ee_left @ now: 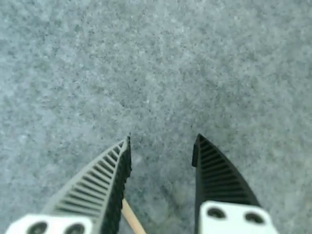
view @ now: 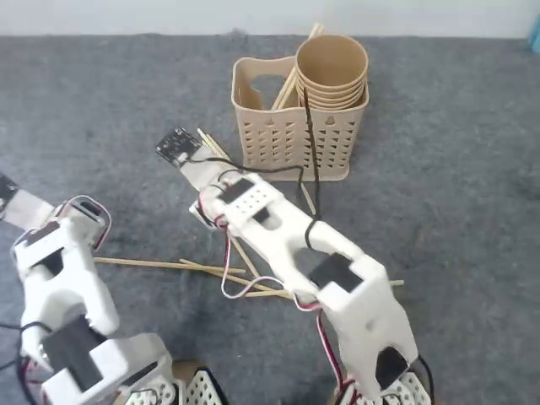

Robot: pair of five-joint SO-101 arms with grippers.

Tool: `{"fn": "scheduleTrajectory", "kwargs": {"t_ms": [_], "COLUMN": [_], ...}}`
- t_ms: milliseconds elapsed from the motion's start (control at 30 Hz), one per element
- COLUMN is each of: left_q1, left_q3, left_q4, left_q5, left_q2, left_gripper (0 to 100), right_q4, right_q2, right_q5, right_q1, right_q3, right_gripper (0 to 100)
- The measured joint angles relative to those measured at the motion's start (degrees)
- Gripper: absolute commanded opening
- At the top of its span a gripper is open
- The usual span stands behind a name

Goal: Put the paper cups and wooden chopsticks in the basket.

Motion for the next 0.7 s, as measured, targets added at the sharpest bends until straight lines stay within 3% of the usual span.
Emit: {"fn": "scheduleTrajectory", "kwargs": {"t_ms": [233,367,700], "left_q1": [0.0,0.0,0.0], "left_q3": [0.0,0.0,0.0], "left_q4": [0.0,0.0,0.0], "left_q5": [0.0,0.0,0.0], "left_q2": [0.0,0.0,0.0], "left_gripper": [20,20,20], "right_q4": [10.0,12.3,23.4], "right_q2": [5.6,5.8,4.0], "right_q5": [0.0,0.1,0.4], "right_q1": [0.0,0.0,0.2], "right_q3": [-11.0,-12.3,-13.5], "right_gripper": [5.8,0.1,0.8]}}
